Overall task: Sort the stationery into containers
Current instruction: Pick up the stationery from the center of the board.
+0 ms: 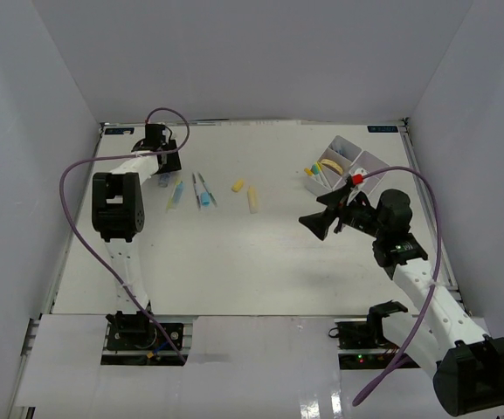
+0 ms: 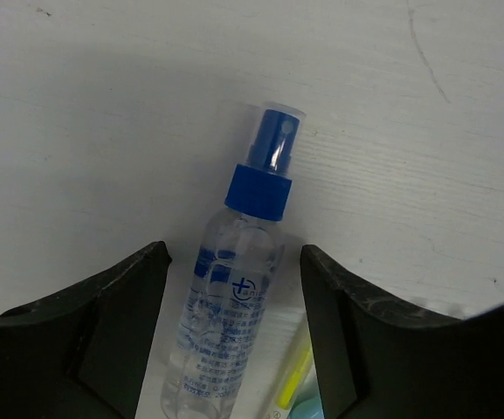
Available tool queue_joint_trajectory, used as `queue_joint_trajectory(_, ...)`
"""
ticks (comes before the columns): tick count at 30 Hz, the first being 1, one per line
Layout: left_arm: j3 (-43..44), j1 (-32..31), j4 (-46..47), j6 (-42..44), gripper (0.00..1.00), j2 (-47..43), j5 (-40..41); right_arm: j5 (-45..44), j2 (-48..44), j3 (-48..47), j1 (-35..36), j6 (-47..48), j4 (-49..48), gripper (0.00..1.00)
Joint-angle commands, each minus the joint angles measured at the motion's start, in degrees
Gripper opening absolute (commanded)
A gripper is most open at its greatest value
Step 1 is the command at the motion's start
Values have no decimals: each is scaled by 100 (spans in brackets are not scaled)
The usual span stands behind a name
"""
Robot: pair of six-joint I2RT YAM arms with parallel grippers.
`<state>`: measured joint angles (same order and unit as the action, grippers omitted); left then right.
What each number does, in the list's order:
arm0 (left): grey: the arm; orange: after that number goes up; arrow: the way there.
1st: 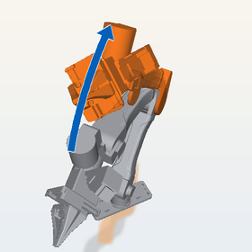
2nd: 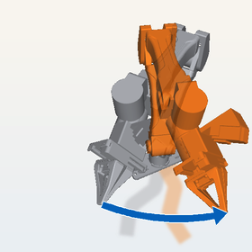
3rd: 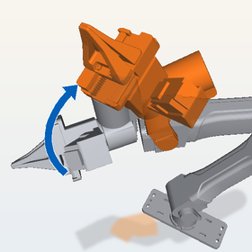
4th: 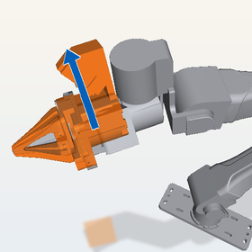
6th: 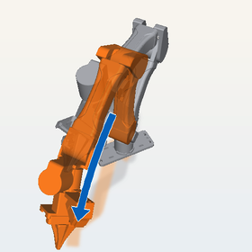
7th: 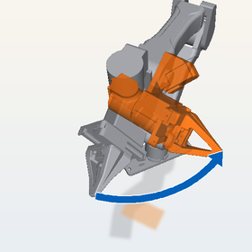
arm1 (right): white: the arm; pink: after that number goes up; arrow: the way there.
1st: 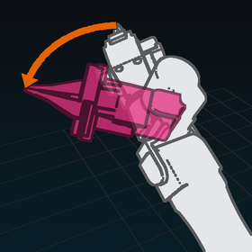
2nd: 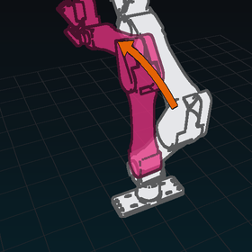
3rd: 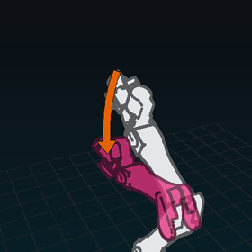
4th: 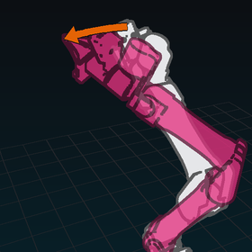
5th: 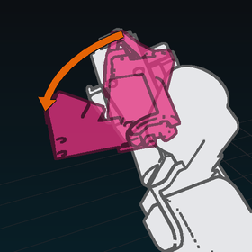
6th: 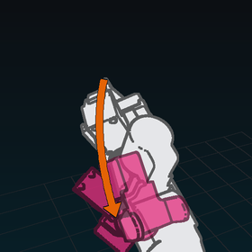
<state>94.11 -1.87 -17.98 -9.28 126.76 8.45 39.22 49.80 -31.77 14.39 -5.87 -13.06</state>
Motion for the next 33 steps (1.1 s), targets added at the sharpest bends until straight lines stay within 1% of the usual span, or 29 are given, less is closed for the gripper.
queue_joint_trajectory(1,170,29,-250,-4,71,-81,122,86,38,83,37,-72,-197,100)
queue_joint_trajectory(6,3,37,-268,-39,62,-20,17,59,12,83,37,-64,-188,100)
queue_joint_trajectory(7,-24,29,-268,-39,53,-37,-1,59,21,83,37,-64,-188,100)
queue_joint_trajectory(9,-76,29,-250,-48,42,-107,-53,59,3,57,37,-64,-171,100)
queue_joint_trajectory(11,-173,29,-180,13,35,-300,-194,59,-5,13,37,-55,-109,100)
queue_joint_trajectory(13,-295,29,-49,136,30,-650,-500,68,-32,-92,37,-37,-13,100)
queue_joint_trajectory(15,-453,29,231,189,28,-985,-773,59,-49,-258,37,-63,58,100)
queue_joint_trajectory(16,-715,20,364,224,27,-1404,-1227,59,-23,-329,37,-142,154,100)
queue_joint_trajectory(17,-892,29,557,251,26,-1643,-1475,68,-6,-417,37,-186,207,100)
queue_joint_trajectory(18,-1111,11,1011,295,26,-1907,-1747,103,21,-609,55,-247,260,100)
queue_joint_trajectory(19,-1349,2,1268,356,25,-2179,-2368,121,38,-716,64,-335,295,100)
queue_joint_trajectory(20,-1873,-15,1540,383,24,-2747,-2687,138,99,-830,72,-493,382,100)
queue_joint_trajectory(21,-2122,-50,2056,400,24,-3023,-2978,173,143,-935,99,-581,418,100)
queue_joint_trajectory(22,-2351,-137,2235,374,25,-3295,-3276,191,187,-1154,160,-669,436,96)
queue_joint_trajectory(23,-2744,-182,2385,357,25,-3550,-3793,208,284,-1269,213,-748,445,95)
queue_joint_trajectory(24,-2914,-261,2552,348,25,-4023,-3972,165,345,-1383,274,-871,488,94)
queue_joint_trajectory(26,-3413,-568,2702,400,26,-4482,-4419,-97,503,-1717,581,-951,550,94)
queue_joint_trajectory(27,-3564,-726,2755,444,26,-4920,-4431,-203,574,-1823,826,-1021,602,93)
queue_joint_trajectory(28,-3705,-997,2782,558,26,-5133,-4483,-291,688,-2015,950,-1065,612,93)
queue_joint_trajectory(29,-3941,-1139,2791,593,26,-5500,-4605,-484,750,-2104,1178,-1118,577,93)
queue_joint_trajectory(30,-4048,-1340,2808,594,26,-5669,-4650,-573,820,-2192,1310,-1214,542,93)
queue_joint_trajectory(33,-4409,-1631,2887,463,26,-6196,-4931,-924,1171,-2535,1741,-1364,436,91)
